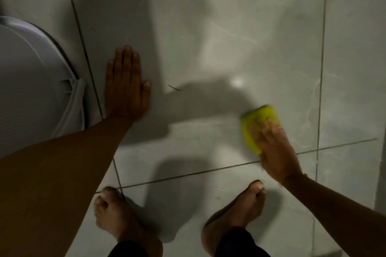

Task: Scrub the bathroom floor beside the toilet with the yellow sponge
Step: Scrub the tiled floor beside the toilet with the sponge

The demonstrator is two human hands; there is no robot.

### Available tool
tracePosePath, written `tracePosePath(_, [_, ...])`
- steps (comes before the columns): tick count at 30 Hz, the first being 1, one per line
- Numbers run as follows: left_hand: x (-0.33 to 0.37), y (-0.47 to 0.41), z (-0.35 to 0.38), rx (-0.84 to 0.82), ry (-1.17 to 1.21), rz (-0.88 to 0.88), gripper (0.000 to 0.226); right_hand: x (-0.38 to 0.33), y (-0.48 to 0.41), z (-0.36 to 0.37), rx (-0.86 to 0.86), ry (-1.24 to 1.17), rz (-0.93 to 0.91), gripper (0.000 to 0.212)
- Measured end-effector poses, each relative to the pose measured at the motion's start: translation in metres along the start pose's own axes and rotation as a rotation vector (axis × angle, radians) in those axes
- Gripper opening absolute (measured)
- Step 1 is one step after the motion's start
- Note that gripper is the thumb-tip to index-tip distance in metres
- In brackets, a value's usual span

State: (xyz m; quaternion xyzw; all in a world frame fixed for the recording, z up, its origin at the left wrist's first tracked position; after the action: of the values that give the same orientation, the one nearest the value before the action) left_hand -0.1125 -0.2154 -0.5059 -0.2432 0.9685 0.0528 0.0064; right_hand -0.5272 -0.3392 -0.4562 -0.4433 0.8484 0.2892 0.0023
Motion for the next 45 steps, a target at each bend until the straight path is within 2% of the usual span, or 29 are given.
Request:
tracePosePath(2, [0.0,0.0,0.002,0.012,-0.003,0.006,0.068,-0.001,-0.034,-0.007,0.234,-0.262,0.437,0.1])
tracePosePath(3, [-0.001,0.0,0.002,0.015,-0.002,0.005,0.068,-0.017,-0.057,-0.01,0.33,-0.386,0.59,0.094])
tracePosePath(4, [-0.001,0.0,0.002,0.015,-0.001,0.003,0.068,-0.041,-0.074,-0.011,0.384,-0.441,0.632,0.091])
tracePosePath(5, [-0.001,0.0,0.002,0.012,0.0,0.004,0.068,-0.063,-0.079,-0.005,0.373,-0.409,0.535,0.09])
tracePosePath(7, [0.0,0.0,0.002,0.006,-0.007,0.009,0.069,-0.095,-0.054,0.02,0.16,-0.264,0.112,0.094])
tracePosePath(8, [0.0,-0.001,0.002,0.003,-0.007,0.007,0.069,-0.097,-0.029,0.028,0.068,-0.206,-0.033,0.096])
tracePosePath(9, [0.0,-0.001,0.002,-0.001,-0.003,0.004,0.069,-0.087,-0.004,0.032,0.002,-0.178,-0.083,0.098])
tracePosePath(10, [-0.001,-0.001,0.002,0.0,0.001,0.001,0.069,-0.072,0.018,0.033,-0.031,-0.167,-0.055,0.1])
tracePosePath(12, [-0.001,0.0,0.005,0.016,-0.002,-0.004,0.069,-0.039,0.035,0.03,0.06,-0.223,0.196,0.102])
tracePosePath(15, [-0.003,0.001,0.011,0.053,-0.017,-0.001,0.068,-0.026,-0.021,0.014,0.418,-0.491,0.834,0.084])
tracePosePath(16, [-0.003,0.001,0.012,0.055,-0.018,-0.001,0.068,-0.038,-0.043,0.009,0.469,-0.514,0.901,0.081])
tracePosePath(17, [-0.003,0.001,0.012,0.054,-0.014,0.001,0.068,-0.05,-0.056,0.009,0.462,-0.461,0.797,0.082])
tracePosePath(20, [-0.001,-0.002,0.005,0.043,-0.01,-0.005,0.068,-0.073,-0.021,0.037,0.099,-0.168,-0.037,0.097])
tracePosePath(21, [0.0,-0.002,0.002,0.038,-0.007,-0.012,0.068,-0.06,0.001,0.041,0.015,-0.092,-0.209,0.099])
tracePosePath(22, [0.001,0.0,0.0,0.032,-0.001,-0.016,0.068,-0.038,0.017,0.038,-0.043,-0.021,-0.304,0.1])
tracePosePath(23, [0.001,0.001,0.0,0.033,0.0,-0.02,0.068,-0.015,0.025,0.033,-0.044,0.041,-0.324,0.101])
tracePosePath(24, [0.001,0.002,0.001,0.039,0.002,-0.022,0.068,0.006,0.023,0.026,-0.025,0.05,-0.256,0.102])
tracePosePath(26, [0.001,0.001,0.004,0.044,0.008,-0.023,0.068,0.025,-0.002,0.011,0.09,-0.066,0.042,0.098])
tracePosePath(28, [0.0,0.001,0.005,0.041,0.006,-0.017,0.067,0.001,-0.046,0.001,0.293,-0.263,0.409,0.086])
tracePosePath(29, [-0.001,0.001,0.005,0.039,0.002,-0.017,0.067,-0.023,-0.064,0.0,0.353,-0.332,0.495,0.083])
tracePosePath(30, [-0.001,0.001,0.005,0.038,-0.002,-0.017,0.067,-0.045,-0.074,0.001,0.363,-0.346,0.466,0.083])
tracePosePath(32, [0.0,0.0,0.003,0.022,0.003,-0.019,0.067,-0.073,-0.058,0.018,0.195,-0.25,0.14,0.093])
tracePosePath(34, [0.001,0.0,0.003,0.012,0.0,-0.022,0.068,-0.064,-0.022,0.028,0.038,-0.135,-0.138,0.101])
tracePosePath(35, [0.001,0.0,0.003,0.01,-0.007,-0.027,0.068,-0.05,-0.011,0.025,0.009,-0.094,-0.164,0.103])
tracePosePath(38, [0.0,0.001,0.004,0.016,-0.009,-0.029,0.069,-0.018,-0.031,0.006,0.116,-0.126,0.063,0.099])
tracePosePath(40, [-0.001,0.001,0.005,0.036,-0.011,-0.023,0.069,-0.02,-0.087,-0.015,0.335,-0.282,0.358,0.088])
tracePosePath(42, [-0.001,0.001,0.006,0.036,-0.016,-0.019,0.069,-0.041,-0.143,-0.034,0.485,-0.446,0.523,0.083])
tracePosePath(43, [-0.001,0.0,0.006,0.032,-0.015,-0.018,0.069,-0.056,-0.159,-0.038,0.499,-0.45,0.478,0.081])
tracePosePath(45, [0.0,0.0,0.005,0.026,-0.008,-0.015,0.069,-0.076,-0.156,-0.026,0.344,-0.276,0.116,0.082])
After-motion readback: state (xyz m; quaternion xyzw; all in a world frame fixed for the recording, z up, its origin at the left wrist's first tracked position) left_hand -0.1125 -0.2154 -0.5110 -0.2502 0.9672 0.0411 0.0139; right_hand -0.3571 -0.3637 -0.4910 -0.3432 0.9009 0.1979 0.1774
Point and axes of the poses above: each hand's wrist, its own y-axis away from the middle knuckle, its own z-axis out of the palm, x = y × z, the point moved 1 cm from there along -y, towards the middle knuckle, and after that the axes turned 13 degrees about -y, right-handed, at the moved point
